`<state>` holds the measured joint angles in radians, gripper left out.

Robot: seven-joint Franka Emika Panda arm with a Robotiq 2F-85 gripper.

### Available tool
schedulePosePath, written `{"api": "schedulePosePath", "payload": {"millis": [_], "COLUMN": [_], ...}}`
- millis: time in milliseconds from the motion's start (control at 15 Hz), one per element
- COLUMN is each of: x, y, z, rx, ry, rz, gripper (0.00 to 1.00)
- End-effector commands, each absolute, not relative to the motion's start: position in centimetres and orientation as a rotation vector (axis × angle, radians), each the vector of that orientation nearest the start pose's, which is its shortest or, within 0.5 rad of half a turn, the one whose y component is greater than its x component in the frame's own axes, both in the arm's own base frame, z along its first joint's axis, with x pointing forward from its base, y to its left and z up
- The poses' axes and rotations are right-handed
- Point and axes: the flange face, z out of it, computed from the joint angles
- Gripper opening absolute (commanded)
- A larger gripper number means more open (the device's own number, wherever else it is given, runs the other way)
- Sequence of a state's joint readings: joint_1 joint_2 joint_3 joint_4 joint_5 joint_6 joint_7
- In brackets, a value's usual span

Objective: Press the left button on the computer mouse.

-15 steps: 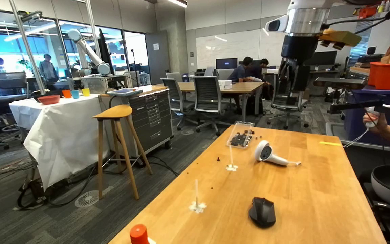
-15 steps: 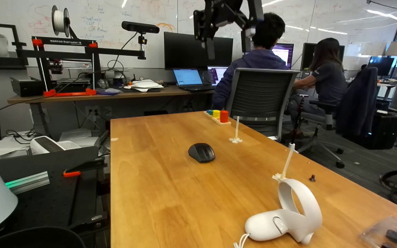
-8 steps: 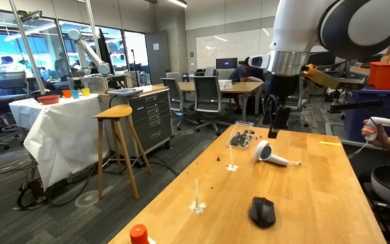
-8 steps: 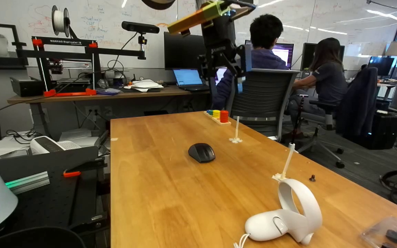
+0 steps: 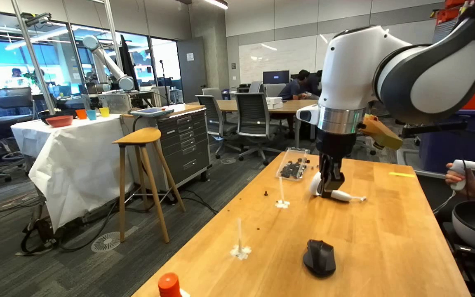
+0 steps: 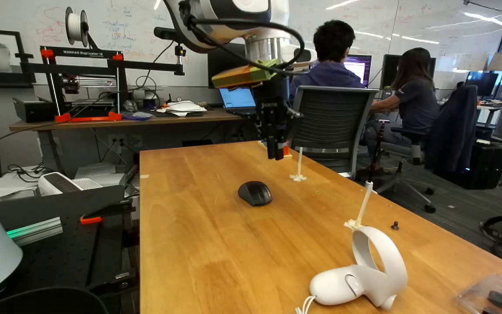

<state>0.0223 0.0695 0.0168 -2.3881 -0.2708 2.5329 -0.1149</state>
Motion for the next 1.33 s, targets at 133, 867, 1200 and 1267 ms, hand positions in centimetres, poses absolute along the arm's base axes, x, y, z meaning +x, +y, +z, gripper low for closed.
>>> {"api": "schedulePosePath", "payload": {"millis": [133, 867, 1200, 1267], "x": [50.6, 52.3, 52.3, 52.4], "y": [4.4, 6.4, 7.1, 7.1], "z": [25.0, 19.0, 17.9, 18.0], "rx": [-3.268, -3.339, -3.322, -3.319], "ry": [-0.594, -0.547, -0.473, -0.457], "rz": [-0.11, -0.287, -0.272, -0.272], "gripper": [0.0, 0.0, 0.0, 0.0]}}
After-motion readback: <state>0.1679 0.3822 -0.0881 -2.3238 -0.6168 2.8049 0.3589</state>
